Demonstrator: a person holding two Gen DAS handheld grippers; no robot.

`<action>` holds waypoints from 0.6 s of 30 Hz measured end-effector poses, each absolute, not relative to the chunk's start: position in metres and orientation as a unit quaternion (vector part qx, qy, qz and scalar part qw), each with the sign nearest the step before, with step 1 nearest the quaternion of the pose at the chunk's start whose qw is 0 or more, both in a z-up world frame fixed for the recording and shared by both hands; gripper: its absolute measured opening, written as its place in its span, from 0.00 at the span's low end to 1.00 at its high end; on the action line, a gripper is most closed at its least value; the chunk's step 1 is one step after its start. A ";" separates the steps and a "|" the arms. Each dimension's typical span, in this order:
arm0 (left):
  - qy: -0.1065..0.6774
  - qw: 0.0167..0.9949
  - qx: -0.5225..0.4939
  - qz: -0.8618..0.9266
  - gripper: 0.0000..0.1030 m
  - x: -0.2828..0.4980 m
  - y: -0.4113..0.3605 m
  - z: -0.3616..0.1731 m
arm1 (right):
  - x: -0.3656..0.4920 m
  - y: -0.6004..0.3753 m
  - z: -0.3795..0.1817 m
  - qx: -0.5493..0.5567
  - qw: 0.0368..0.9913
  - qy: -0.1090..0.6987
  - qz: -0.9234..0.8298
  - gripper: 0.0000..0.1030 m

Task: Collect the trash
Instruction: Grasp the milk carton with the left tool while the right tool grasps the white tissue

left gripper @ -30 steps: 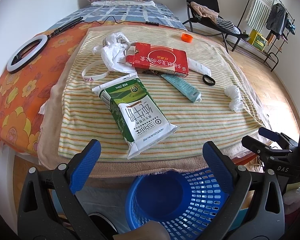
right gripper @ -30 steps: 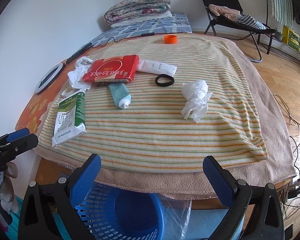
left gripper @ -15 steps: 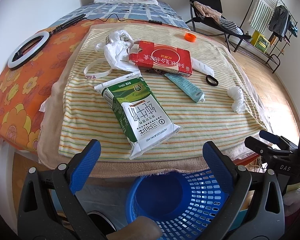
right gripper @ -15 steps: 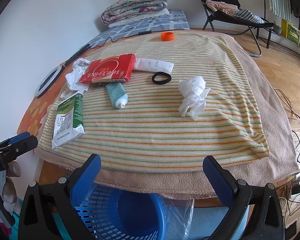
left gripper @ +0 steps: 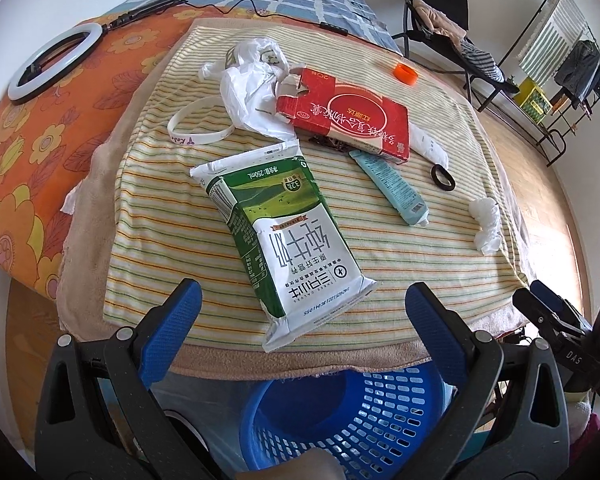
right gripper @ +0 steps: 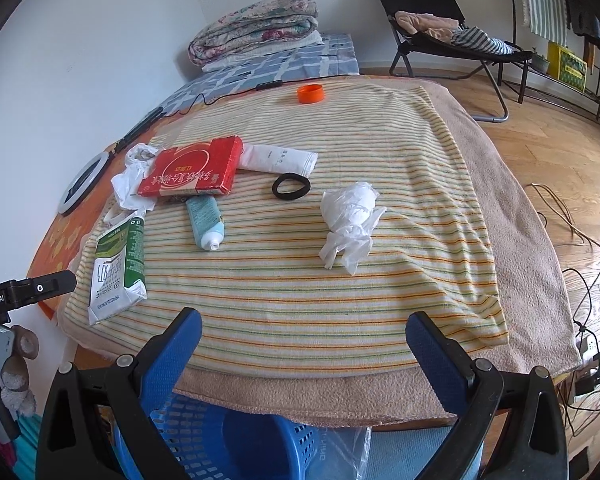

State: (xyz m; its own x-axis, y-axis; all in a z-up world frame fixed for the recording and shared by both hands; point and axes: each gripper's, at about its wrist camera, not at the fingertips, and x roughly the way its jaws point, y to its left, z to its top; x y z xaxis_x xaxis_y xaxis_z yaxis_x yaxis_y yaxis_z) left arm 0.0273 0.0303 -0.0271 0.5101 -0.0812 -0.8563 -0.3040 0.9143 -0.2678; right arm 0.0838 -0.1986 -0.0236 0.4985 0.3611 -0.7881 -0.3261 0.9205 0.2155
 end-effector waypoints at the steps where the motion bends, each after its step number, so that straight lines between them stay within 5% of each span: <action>1: 0.495 0.841 -0.208 0.065 1.00 0.034 0.034 -0.029 | 0.088 -0.199 -0.022 0.016 0.866 0.460 0.195 1.00; 18: 0.527 0.814 -0.229 0.087 1.00 0.091 0.051 -0.048 | 0.154 -0.193 -0.035 -0.021 0.859 0.484 0.165 1.00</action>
State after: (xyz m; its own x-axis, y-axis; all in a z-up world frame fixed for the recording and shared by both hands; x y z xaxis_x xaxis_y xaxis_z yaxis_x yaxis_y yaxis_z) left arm 0.0907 0.0512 -0.0482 0.4290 -0.0991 -0.8979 -0.3829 0.8803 -0.2801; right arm 0.1538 -0.1928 -0.0347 0.4777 0.2629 -0.8382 -0.3036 0.9448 0.1233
